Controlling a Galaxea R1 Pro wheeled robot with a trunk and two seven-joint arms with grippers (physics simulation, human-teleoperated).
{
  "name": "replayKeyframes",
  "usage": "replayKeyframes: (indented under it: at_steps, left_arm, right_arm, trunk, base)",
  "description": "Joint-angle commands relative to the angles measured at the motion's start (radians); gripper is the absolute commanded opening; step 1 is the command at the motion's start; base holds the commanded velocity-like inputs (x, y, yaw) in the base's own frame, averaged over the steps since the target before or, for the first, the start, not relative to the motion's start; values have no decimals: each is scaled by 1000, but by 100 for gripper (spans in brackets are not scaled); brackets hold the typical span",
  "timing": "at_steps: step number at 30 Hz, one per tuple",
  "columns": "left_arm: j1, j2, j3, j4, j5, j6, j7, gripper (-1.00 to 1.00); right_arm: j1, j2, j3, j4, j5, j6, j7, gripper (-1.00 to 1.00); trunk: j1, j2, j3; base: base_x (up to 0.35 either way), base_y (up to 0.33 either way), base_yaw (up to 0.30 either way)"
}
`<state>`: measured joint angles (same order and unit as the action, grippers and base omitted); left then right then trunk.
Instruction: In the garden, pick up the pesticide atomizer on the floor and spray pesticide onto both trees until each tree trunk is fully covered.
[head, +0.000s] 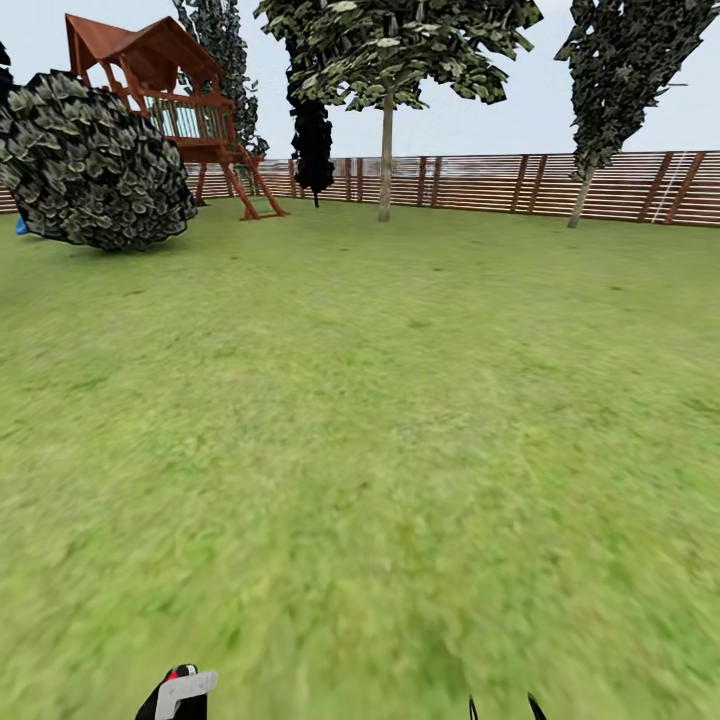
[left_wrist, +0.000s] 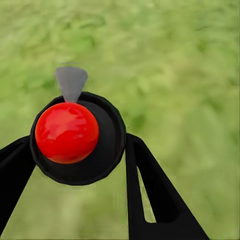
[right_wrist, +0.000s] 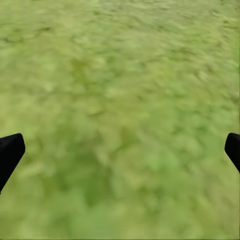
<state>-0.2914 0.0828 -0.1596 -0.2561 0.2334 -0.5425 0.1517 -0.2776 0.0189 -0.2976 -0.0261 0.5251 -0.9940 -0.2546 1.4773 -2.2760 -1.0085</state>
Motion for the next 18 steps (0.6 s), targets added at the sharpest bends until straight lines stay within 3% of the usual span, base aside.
replayKeyframes:
  at_steps: [1,18]
  left_arm:
    - [0,0,0,0,0,0,0,-100]
    - [0,1,2,0,1,1,0,-100]
  right_arm:
    - [0,0,0,0,0,0,0,100]
    - [0,0,0,0,0,0,0,100]
  trunk:
    - [0,0,0]
    - [0,0,0]
  base:
    - [336,0,0]
    - [336,0,0]
